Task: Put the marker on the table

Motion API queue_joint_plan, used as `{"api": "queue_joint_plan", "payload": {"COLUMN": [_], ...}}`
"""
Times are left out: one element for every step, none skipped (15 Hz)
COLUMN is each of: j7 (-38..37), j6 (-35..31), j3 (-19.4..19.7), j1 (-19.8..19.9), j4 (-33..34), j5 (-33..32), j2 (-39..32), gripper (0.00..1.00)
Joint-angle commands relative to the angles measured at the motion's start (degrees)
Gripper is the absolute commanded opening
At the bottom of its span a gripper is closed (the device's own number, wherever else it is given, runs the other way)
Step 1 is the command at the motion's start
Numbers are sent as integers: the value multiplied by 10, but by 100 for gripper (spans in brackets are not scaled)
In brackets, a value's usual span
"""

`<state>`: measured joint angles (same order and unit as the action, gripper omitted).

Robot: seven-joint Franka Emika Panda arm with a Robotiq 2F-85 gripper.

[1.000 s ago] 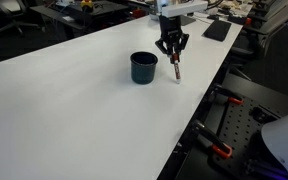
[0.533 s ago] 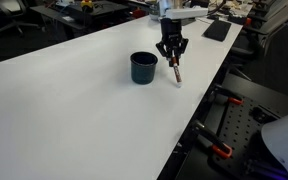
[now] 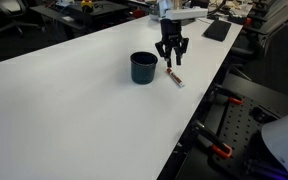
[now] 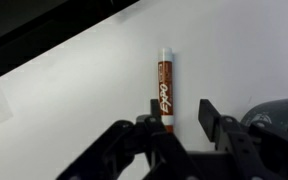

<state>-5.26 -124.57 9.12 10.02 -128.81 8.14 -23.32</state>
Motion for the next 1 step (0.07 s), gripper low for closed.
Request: {"api": "queue_joint_plan", "payload": {"j7": [0], "j6": [1], "j3": [-1], "j1": [1], "j4": [1], "j5": [-1], "j2": [0], "gripper": [46]}}
